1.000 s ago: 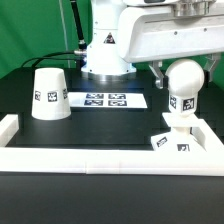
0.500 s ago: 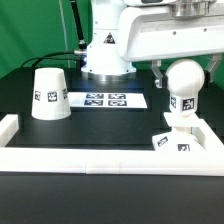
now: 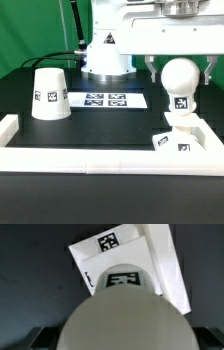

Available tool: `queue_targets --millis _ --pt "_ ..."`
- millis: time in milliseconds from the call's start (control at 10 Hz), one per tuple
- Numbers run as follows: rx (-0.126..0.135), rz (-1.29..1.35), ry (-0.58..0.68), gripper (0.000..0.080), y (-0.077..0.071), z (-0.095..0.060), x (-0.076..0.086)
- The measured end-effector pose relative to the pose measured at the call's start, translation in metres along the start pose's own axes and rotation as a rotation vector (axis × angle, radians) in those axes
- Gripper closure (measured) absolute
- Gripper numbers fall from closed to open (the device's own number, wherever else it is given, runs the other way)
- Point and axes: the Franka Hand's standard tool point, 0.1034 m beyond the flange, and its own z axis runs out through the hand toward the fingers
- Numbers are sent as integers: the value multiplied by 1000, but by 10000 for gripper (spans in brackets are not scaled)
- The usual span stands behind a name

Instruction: Assemble lamp

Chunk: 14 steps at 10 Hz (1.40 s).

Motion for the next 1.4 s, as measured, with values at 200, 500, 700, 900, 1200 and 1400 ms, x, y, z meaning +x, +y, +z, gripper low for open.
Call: queue_targets --millis 200,500,700,900,1200,1400 --pt "0 129 -1 220 0 0 0" --pt "10 443 -17 220 -6 3 -6" --pt "19 618 -38 219 -12 3 -7" --pt "19 660 -46 219 -13 4 -7" --pt "21 530 -46 115 -15 5 -6" --pt "22 371 -45 102 -16 7 -7"
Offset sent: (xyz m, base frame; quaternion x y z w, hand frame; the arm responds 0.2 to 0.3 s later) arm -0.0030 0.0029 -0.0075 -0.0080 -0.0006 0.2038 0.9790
